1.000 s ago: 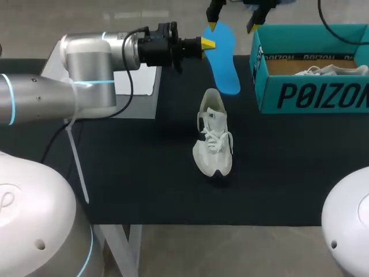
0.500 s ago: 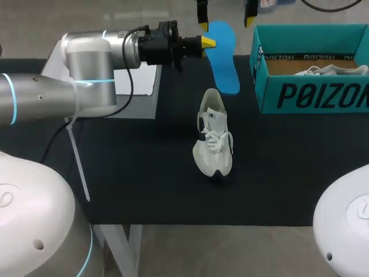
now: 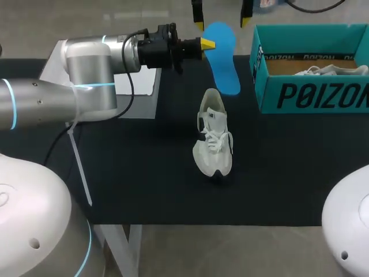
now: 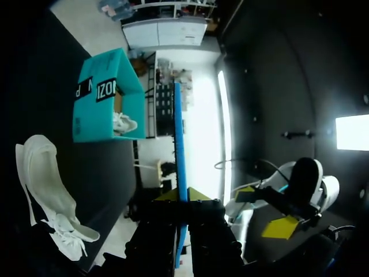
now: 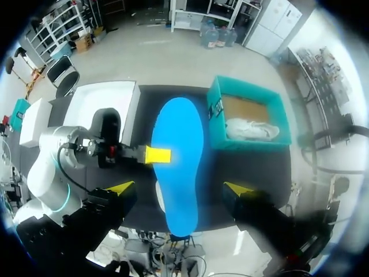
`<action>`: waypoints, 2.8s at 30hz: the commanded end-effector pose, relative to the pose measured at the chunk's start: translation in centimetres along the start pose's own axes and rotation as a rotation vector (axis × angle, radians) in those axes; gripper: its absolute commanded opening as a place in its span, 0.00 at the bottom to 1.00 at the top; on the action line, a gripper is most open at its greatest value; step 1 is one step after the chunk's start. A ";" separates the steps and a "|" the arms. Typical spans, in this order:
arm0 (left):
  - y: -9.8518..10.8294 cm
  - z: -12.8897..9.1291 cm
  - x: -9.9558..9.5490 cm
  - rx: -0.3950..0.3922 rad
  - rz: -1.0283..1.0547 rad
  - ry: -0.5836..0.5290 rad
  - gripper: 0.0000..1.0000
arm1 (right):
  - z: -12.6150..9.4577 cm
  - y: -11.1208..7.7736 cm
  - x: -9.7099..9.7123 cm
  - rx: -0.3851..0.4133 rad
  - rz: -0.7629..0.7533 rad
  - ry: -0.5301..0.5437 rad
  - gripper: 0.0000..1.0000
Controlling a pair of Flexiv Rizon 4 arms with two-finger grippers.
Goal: Take the shoe out of the shoebox, open the shoe tongue, remove and reinsert the insole, then place the shoe into the shoebox
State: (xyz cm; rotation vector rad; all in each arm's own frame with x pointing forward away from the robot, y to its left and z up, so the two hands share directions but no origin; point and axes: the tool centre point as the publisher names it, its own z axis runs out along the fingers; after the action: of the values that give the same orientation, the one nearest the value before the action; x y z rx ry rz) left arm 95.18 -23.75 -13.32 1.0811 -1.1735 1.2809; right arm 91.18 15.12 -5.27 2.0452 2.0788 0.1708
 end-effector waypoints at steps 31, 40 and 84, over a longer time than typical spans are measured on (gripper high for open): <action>-0.3 -2.0 1.6 0.017 0.104 -0.008 0.00 | -1.1 0.3 -4.3 -0.141 -0.068 0.748 1.00; 0.1 -1.2 1.4 -0.013 0.101 -0.013 0.00 | -1.1 0.3 -4.3 -0.141 -0.068 0.748 1.00; -0.5 -1.8 1.9 -0.027 0.086 0.051 0.00 | 2.7 1.3 -7.3 -0.016 0.114 1.593 1.00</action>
State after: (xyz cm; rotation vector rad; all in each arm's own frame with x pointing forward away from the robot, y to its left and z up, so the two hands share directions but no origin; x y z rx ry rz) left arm 95.46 -21.68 -11.63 0.9869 -1.2017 1.3523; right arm 92.37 7.30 -7.12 2.1191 2.3574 2.4867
